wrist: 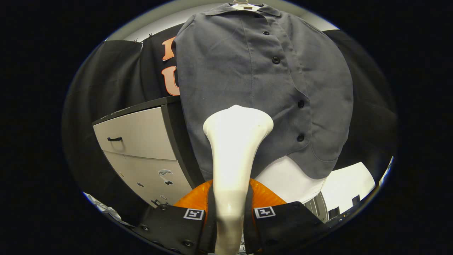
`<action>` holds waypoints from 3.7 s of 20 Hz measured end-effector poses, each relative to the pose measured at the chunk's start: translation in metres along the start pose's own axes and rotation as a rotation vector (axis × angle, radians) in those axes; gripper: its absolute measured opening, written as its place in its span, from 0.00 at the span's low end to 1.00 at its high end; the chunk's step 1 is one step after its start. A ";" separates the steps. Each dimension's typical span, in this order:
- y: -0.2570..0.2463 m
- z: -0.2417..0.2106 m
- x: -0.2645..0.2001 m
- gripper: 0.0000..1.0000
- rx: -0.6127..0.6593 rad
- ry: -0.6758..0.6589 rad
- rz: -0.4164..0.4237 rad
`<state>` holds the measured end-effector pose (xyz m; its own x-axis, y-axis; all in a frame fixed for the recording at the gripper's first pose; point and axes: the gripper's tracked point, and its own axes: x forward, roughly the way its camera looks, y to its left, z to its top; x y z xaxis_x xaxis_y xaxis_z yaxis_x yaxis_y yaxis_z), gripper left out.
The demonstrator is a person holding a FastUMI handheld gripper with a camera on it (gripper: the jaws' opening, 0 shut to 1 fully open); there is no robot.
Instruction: Iron the clothes twice with a garment steamer, once on the left side and once on the right side.
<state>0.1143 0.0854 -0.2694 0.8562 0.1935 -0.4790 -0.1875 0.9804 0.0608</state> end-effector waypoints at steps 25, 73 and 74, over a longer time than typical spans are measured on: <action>-0.137 0.305 -0.147 0.37 -0.036 -0.470 -0.158; -0.181 0.032 -0.064 0.38 0.092 -0.088 -0.215; -0.181 0.032 -0.070 0.38 0.091 -0.092 -0.219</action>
<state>0.1034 -0.1046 -0.2191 0.9125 -0.0251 -0.4082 0.0475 0.9979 0.0447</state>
